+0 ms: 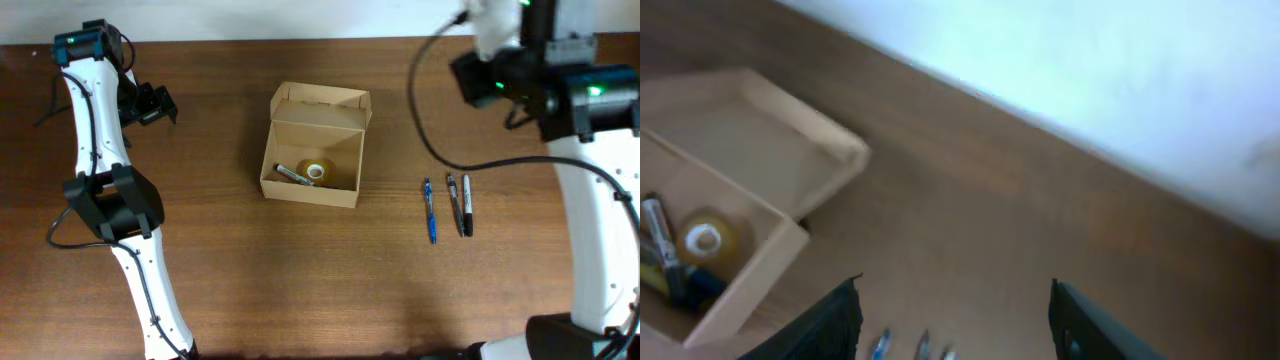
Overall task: Pack container
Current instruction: 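Grasp the blue pen on the table with the right gripper, then carry the blue pen into the box and release it, then grasp the clear pen on the table with the right gripper, then carry the clear pen into the box and release it, then grasp the black Sharpie marker with the right gripper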
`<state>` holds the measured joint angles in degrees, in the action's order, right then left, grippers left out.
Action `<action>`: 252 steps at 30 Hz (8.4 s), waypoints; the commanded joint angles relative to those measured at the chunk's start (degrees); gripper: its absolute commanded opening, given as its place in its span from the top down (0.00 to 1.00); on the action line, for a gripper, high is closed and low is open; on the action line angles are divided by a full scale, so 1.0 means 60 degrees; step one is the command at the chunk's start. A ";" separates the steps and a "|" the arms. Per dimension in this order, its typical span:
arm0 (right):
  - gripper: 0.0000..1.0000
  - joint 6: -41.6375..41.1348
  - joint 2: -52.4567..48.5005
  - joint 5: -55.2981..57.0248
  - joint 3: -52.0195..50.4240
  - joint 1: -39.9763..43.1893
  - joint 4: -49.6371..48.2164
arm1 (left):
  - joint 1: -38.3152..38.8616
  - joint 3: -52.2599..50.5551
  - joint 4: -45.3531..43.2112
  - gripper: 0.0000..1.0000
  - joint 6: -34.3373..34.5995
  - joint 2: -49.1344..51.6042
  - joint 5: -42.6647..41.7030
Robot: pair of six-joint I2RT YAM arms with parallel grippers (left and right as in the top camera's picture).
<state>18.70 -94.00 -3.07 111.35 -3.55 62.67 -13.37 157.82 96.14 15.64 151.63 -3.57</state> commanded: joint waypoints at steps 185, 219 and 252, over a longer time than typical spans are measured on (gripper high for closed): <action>0.96 -0.2353 -0.2900 -0.0707 -0.3577 0.0557 -0.0641 | -0.0033 -0.0044 -0.0015 0.00 -0.0011 0.0084 0.0098; 0.96 0.4554 -0.6907 -0.1468 0.1993 -0.5395 0.0408 | -0.0033 -0.0044 -0.0018 0.00 -0.0011 0.0084 0.0098; 0.39 -0.0069 -0.0550 0.1574 0.1636 -0.0499 0.1402 | -0.0033 -0.0044 -0.0015 0.00 -0.0011 0.0084 0.0098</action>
<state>20.05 -98.32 7.66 126.32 -11.05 70.54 -13.37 157.82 96.12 15.64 151.63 -3.57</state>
